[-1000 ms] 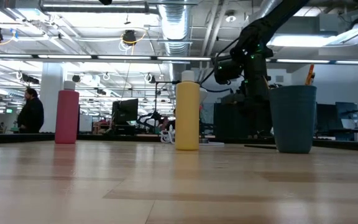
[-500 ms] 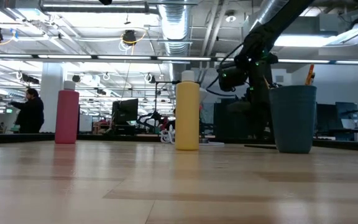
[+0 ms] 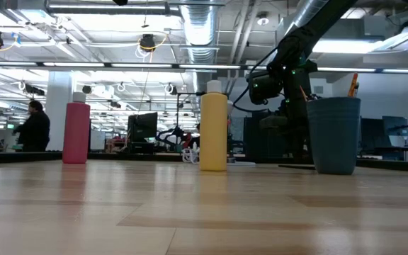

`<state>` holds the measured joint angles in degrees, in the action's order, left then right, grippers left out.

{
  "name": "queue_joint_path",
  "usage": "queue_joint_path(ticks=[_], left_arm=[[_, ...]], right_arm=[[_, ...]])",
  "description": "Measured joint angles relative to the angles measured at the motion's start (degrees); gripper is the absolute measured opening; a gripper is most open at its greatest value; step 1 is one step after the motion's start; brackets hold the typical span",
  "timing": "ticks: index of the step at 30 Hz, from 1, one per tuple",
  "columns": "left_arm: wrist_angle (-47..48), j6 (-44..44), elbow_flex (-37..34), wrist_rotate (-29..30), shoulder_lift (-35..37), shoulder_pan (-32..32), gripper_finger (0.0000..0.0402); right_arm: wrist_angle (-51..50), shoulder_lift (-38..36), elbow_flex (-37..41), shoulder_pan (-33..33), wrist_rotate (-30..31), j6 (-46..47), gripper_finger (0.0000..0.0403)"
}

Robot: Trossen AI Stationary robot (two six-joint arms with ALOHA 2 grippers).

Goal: Pick & Place Paint Supplies
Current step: Put the right black silver paintbrush into the blue cup

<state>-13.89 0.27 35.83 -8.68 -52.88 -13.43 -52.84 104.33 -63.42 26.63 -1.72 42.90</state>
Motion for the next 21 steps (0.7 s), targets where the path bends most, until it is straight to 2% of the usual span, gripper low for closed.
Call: queue_joint_path(ticks=[9, 14, 21], left_arm=[[-0.03, 0.00, -0.02, 0.01, 0.00, 0.00, 0.0209], [-0.06, 0.00, -0.02, 0.00, 0.02, 0.00, 0.0209], [-0.08, 0.00, -0.02, 0.02, 0.01, 0.00, 0.0209]], right_arm=[[0.25, 0.00, 0.00, -0.47, 0.00, -2.28, 0.0124], [1.61, 0.00, 0.65, -0.74, -0.28, -3.76, 0.0125], [5.64, -0.38, 5.62, -0.70, -2.95, -3.93, 0.0145]])
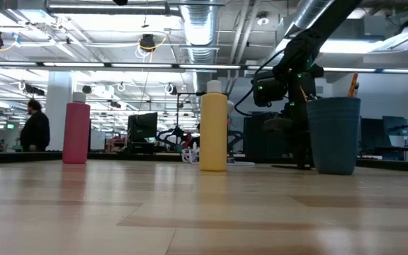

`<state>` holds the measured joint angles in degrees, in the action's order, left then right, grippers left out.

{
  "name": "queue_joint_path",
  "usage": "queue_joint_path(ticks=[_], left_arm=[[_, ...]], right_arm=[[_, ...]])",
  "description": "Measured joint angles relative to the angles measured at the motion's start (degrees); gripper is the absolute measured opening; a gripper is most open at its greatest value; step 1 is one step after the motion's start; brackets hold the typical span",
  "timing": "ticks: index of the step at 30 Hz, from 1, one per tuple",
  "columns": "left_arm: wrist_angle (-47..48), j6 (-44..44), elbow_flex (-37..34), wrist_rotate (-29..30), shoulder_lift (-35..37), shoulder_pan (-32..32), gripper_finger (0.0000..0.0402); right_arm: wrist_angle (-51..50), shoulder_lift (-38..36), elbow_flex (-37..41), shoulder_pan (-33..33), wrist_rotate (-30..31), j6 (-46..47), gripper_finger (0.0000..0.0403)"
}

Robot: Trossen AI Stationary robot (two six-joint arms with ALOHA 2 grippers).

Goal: Pick & Place Paint Supplies
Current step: Put the right black silver paintbrush into the blue cup

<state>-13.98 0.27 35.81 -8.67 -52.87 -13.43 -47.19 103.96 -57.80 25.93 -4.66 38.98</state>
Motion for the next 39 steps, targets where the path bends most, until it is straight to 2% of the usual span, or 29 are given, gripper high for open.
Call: queue_joint_path(ticks=[6, 11, 15, 26, 39], left_arm=[[-0.17, 0.00, 0.00, 0.00, -0.01, 0.00, 0.0209], [-0.33, 0.00, 0.00, -0.02, -0.01, 0.00, 0.0209], [-0.31, 0.00, 0.00, 0.00, -0.01, 0.00, 0.0209], [-0.28, 0.00, 0.00, 0.00, -0.01, 0.00, 0.0209], [0.32, 0.00, 0.00, 0.00, -0.01, 0.00, 0.0209]], right_arm=[[-0.01, 0.13, -0.15, -0.06, 0.01, -0.54, 0.0164], [-0.40, 0.25, -1.02, -0.04, 0.04, -0.57, 0.0161], [-0.57, 0.25, -1.01, -0.04, 0.32, -0.57, 0.0133], [-0.41, 0.29, -0.97, -0.04, 0.41, -3.27, 0.0010], [-0.45, 0.22, -1.41, -0.17, 1.43, -5.20, 0.0004]])
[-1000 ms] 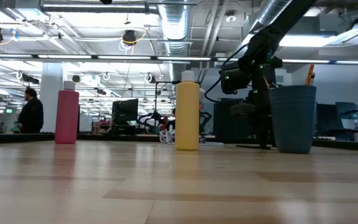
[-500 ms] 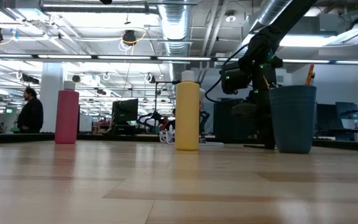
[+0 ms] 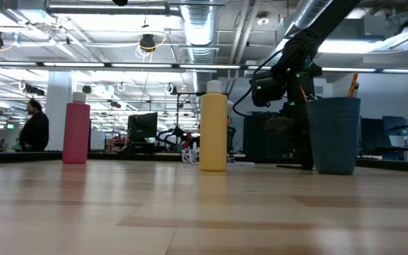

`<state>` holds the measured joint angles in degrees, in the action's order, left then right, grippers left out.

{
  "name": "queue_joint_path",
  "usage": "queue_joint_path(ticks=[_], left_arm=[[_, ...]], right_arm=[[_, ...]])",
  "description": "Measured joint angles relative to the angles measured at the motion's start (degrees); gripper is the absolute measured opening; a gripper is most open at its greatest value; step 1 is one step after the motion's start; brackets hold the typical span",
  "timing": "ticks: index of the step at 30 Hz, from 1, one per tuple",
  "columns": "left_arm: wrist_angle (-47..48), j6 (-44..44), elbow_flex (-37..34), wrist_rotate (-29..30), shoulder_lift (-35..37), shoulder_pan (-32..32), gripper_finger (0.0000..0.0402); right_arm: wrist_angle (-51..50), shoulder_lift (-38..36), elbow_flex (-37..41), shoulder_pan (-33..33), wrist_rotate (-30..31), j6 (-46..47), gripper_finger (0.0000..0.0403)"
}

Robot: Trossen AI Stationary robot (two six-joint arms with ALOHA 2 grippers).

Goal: Pick & Place Paint Supplies
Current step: Put the right black silver paintbrush into the blue cup

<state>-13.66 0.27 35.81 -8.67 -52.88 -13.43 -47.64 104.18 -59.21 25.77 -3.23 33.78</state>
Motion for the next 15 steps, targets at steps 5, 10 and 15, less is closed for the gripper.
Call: queue_joint_path(ticks=[5, 10, 15], left_arm=[[0.03, 0.00, 0.00, 0.00, 0.00, 0.00, 0.0209], [0.03, -0.02, 0.00, 0.00, 0.00, 0.00, 0.0209], [0.03, 0.00, 0.00, 0.00, 0.00, 0.00, 0.0209]], right_arm=[[0.52, 0.29, -1.84, -1.07, 0.49, -1.01, 0.0002], [1.18, 0.33, -3.41, -1.95, 0.50, -1.42, 0.0001], [1.16, 0.28, -3.64, -2.17, 0.46, -1.42, 0.0001]])
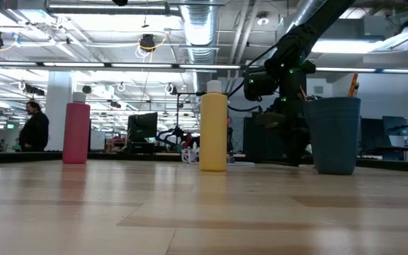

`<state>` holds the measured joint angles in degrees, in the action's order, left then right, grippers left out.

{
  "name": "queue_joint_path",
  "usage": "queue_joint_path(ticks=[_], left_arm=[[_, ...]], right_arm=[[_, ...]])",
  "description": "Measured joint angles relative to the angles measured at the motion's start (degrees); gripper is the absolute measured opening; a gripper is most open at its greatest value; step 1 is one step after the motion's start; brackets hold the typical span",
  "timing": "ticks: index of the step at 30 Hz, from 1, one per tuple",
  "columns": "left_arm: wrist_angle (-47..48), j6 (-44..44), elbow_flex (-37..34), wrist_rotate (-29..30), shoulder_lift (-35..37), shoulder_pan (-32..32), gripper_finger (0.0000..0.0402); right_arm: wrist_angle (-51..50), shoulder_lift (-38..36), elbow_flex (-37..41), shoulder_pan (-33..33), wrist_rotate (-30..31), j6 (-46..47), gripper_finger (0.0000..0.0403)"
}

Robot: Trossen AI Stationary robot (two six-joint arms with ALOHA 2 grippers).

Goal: Pick & Place Paint Supplies
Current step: Put the right black silver paintbrush into the blue cup

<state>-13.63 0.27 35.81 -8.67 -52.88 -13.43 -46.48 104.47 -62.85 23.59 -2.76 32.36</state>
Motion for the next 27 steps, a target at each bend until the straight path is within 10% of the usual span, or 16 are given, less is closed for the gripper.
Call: queue_joint_path(ticks=[27], left_arm=[[0.39, -0.43, 0.00, 1.38, 0.00, 0.02, 0.0209]], right_arm=[[-1.00, -1.78, -0.20, 0.04, -0.22, -0.85, 0.0000]])
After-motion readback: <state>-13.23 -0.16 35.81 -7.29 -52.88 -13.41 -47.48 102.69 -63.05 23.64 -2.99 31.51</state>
